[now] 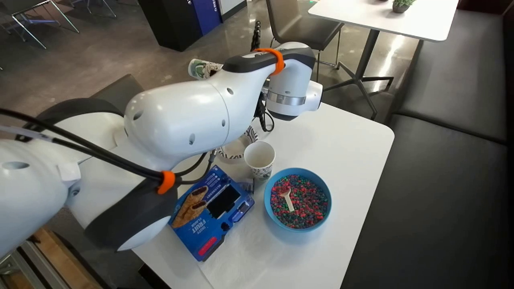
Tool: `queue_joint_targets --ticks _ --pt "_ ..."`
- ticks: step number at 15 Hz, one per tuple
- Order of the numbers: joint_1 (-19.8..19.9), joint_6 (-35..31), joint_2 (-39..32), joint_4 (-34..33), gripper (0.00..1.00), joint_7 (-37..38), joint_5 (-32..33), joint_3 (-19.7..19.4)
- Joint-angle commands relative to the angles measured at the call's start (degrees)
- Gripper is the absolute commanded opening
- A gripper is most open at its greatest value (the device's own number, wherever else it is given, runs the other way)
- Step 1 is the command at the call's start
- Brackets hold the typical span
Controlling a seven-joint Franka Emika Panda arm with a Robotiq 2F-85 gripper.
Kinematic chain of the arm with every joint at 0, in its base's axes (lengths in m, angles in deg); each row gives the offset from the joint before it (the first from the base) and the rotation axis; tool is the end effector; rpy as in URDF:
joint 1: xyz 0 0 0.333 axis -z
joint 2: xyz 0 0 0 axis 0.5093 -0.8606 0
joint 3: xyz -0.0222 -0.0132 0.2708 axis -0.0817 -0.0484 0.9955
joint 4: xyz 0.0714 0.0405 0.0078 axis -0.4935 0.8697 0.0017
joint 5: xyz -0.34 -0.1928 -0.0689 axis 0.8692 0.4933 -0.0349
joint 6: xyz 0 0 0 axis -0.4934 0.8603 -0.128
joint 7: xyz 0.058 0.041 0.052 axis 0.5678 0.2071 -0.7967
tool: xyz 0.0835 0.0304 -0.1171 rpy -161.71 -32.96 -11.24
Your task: Pour the contents in the cup into the bowl
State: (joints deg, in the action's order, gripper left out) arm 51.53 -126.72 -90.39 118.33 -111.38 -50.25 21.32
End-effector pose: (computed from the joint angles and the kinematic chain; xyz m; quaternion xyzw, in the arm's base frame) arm 0.6906 0.0025 0.1166 -0.6368 -0.3198 -0.2050 0.6709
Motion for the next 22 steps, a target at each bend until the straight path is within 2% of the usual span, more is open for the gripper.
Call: queue_joint_targets --ticks 1,9,18,22 --pt "0.0 0.8 -0.5 0.4 0.01 -0.6 -4.4 -1.2" --pt "-0.2 1.2 -0.5 0.9 0.01 -0.7 -9.3 -2.8" --pt "-0.6 2.4 -0.5 1.0 0.01 -0.3 -10.6 -3.9" --pt "-0.3 5.6 -0.5 1.6 0.01 -0.4 -11.1 -3.3"
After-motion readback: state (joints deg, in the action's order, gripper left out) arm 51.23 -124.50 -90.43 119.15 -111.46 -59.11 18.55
